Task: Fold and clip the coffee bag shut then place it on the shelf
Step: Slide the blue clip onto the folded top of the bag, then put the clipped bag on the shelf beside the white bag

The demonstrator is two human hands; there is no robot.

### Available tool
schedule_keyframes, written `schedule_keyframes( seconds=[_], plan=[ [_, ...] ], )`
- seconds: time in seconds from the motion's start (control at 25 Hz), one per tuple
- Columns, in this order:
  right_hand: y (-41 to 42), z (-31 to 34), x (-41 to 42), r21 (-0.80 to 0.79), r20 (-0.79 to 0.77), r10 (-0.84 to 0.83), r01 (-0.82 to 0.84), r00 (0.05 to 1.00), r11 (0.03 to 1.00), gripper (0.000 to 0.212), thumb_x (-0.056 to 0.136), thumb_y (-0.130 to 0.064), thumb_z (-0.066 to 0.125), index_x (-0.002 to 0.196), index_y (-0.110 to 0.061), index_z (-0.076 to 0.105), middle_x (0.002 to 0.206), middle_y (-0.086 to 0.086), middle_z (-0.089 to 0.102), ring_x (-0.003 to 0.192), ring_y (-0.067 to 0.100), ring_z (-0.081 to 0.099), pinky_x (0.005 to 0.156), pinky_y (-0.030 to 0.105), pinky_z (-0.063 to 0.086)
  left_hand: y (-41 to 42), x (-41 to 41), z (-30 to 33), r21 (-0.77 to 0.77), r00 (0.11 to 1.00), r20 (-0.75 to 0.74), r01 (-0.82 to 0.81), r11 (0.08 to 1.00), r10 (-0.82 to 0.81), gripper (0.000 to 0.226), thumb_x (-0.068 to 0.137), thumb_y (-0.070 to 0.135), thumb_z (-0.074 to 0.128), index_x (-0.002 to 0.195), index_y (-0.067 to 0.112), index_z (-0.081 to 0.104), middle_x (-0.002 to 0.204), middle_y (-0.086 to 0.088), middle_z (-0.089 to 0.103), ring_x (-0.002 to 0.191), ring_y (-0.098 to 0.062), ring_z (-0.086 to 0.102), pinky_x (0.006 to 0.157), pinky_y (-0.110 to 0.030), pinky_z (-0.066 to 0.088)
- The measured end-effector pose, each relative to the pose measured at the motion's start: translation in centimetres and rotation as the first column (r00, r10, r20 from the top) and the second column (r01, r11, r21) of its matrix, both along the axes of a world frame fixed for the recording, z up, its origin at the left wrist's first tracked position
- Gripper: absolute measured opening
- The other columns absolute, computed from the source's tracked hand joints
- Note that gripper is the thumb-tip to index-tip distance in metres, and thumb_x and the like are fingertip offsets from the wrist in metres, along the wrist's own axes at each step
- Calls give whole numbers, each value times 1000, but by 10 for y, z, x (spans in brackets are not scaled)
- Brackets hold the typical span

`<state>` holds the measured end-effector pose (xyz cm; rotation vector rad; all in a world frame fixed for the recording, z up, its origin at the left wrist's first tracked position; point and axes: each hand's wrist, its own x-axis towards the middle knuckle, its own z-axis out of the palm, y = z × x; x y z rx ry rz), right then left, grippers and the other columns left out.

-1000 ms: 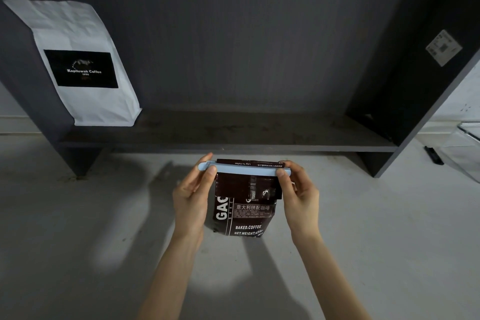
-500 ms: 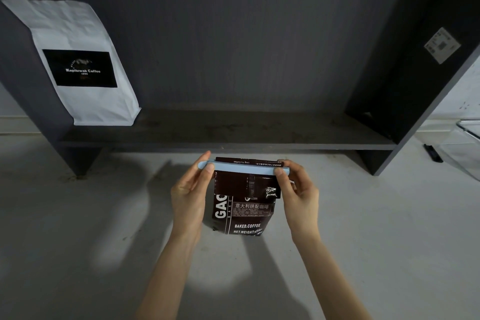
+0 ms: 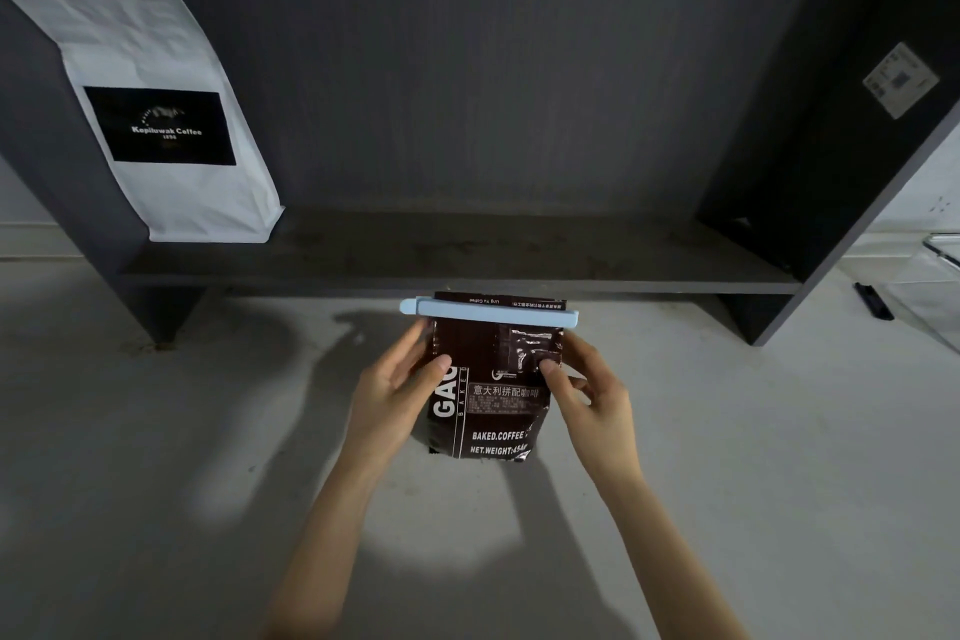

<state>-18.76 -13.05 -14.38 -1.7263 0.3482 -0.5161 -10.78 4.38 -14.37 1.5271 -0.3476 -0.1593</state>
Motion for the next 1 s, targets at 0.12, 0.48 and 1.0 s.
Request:
schedule_keyframes(
  seconds=[0.12, 0.48, 1.0],
  plan=[
    [-1, -13, -5, -32, -61, 70, -72, 996, 997, 44, 80, -24, 62, 122, -28, 49, 119, -6, 61, 112, 7, 54, 91, 23, 43, 6, -1, -8, 113, 995, -18, 99, 989, -98, 48, 81, 8, 61, 108, 47, 51, 103, 28, 66, 102, 11, 56, 83, -5, 44],
    [5, -30, -5, -102, -141, 37, -51, 989, 993, 42, 79, -14, 64, 118, -28, 55, 104, -18, 63, 93, -12, 56, 76, -1, 42, 7, -6, -26, 307, 995, -22, 100, 946, -98, 37, 80, 10, 63, 117, 18, 56, 102, 18, 63, 105, -7, 58, 97, -28, 43],
    [18, 13, 22, -151, -47, 24, -31, 999, 988, 36, 77, -18, 65, 111, -30, 60, 93, -18, 67, 85, -9, 61, 72, 4, 47, 21, 6, 13, 149, 997, 70, -48, 988, 37, 46, 76, 5, 65, 87, 50, 61, 77, 41, 64, 86, 17, 58, 70, 2, 42]
  ],
)
